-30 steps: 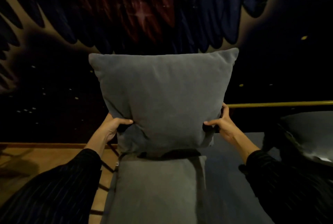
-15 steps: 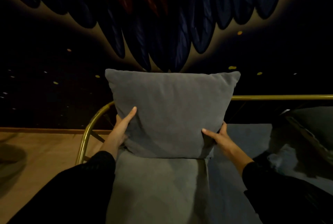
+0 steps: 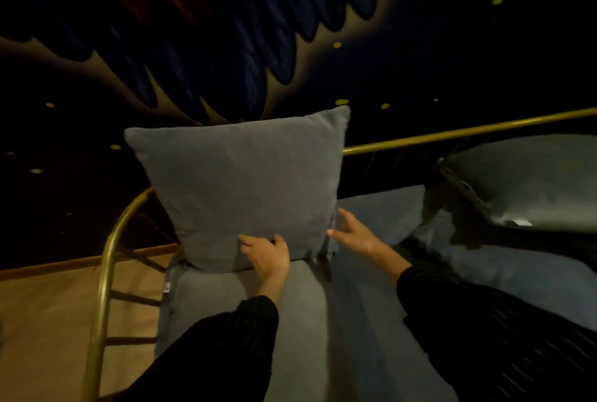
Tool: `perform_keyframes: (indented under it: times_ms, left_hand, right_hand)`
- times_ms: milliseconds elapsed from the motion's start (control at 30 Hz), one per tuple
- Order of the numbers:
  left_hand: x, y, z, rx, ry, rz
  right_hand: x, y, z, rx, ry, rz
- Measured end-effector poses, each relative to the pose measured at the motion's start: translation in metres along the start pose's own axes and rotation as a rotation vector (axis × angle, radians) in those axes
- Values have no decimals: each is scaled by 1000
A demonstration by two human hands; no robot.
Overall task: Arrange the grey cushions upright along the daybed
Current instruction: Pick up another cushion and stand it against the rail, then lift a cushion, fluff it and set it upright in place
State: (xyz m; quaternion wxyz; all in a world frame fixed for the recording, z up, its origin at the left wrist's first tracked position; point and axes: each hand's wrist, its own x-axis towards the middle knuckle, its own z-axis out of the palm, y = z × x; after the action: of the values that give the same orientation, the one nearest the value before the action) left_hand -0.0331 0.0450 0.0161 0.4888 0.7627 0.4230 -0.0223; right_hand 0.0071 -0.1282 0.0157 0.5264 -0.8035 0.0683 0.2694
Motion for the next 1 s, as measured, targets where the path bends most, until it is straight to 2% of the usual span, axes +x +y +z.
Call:
perform_keyframes:
  times_ms: [100, 200, 300, 433, 600, 733, 833, 1000]
  left_hand:
    - [-42, 17, 39, 85, -147, 20]
    - [-79, 45, 87, 214, -344, 122]
    - [-124, 83, 140, 306, -529, 241]
    - [-181, 130, 222, 375, -672, 321]
    - [-234, 178, 310, 386, -648, 387]
    - [-248, 200, 352, 353, -556, 281]
    - [-243, 207, 371, 248, -545, 119]
    - [-249, 206, 382, 89, -579, -90]
  right_hand:
    - [-33, 21, -48, -166, 57, 43]
    - [-70, 34, -119, -244, 176, 42]
    - [-103, 41, -203, -317, 311, -11]
    - [-132, 53, -323, -372, 473, -110]
    - [-135, 100, -470, -484, 614, -117]
    - [-130, 152, -553, -547, 664, 45]
    - [-120, 182, -589, -453, 635, 229]
    - [-113, 193, -592, -252, 541, 345]
